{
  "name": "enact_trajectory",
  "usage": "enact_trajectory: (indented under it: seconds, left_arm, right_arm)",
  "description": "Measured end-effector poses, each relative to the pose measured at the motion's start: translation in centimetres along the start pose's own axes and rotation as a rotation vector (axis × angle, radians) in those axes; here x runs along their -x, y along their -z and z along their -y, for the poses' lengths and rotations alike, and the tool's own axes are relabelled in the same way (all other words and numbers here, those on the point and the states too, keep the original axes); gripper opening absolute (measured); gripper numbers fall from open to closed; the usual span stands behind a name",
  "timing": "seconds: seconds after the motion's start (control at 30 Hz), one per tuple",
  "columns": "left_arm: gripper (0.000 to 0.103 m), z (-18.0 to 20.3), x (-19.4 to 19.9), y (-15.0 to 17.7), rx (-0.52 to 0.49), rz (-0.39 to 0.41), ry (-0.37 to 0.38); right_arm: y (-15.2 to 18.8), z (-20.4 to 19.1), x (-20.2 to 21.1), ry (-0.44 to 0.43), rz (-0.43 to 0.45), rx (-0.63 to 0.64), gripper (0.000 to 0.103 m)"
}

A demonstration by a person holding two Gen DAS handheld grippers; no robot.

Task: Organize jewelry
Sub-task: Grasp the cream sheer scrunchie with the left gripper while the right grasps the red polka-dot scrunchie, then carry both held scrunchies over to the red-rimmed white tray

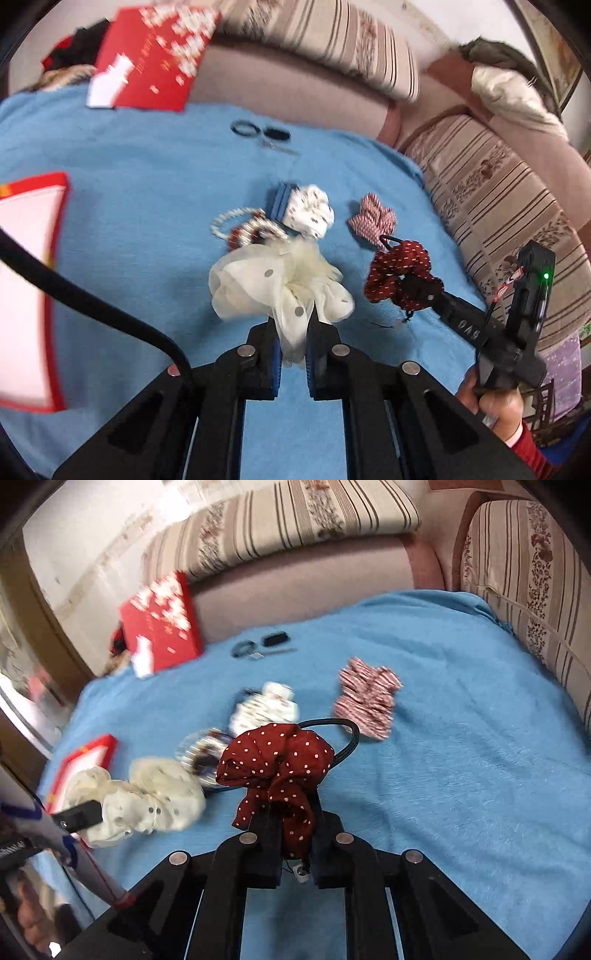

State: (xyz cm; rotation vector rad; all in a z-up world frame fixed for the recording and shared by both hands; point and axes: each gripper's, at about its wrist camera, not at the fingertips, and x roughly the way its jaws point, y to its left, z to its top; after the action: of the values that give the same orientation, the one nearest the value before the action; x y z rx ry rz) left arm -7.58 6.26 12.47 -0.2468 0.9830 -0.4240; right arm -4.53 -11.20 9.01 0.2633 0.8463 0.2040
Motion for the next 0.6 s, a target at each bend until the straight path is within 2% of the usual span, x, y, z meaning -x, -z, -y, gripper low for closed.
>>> enact_trajectory:
  seconds: [0.1, 0.23, 0.3, 0.37, 0.5, 0.6]
  left_arm:
    - [0.009, -1.5, 3.1, 0.2, 0.024, 0.043, -0.013]
    - [0.009, -4.0, 6.3, 1.3, 0.033, 0.095, -0.103]
    - [0.009, -5.5, 7.6, 2.0, 0.053, 0.110, -0.123]
    - [0.010, -6.9, 8.5, 2.6, 0.073, 0.123, -0.146]
    - [0.010, -10.0, 10.3, 3.2, 0.116, 0.149, -0.193]
    - [0.010, -12.3, 11.3, 3.5, 0.160, 0.164, -0.213]
  right_arm:
    - [-0.2, -1.2, 1.6, -0.125, -0.001, -0.027, 0.012]
    - [0.5, -2.4, 1.6, -0.328, -0.060, -0.118, 0.012]
    - [1.2, -3.1, 0.8, -0.396, -0.094, -0.158, 0.012]
    - [1.9, -4.3, 0.2, -0.418, -0.122, -0.163, 0.012]
    - [2.0, -7.9, -0.2, -0.424, -0.150, -0.085, 0.012]
    - [2.0, -10.7, -1.1, -0.346, -0.167, 0.023, 0.012]
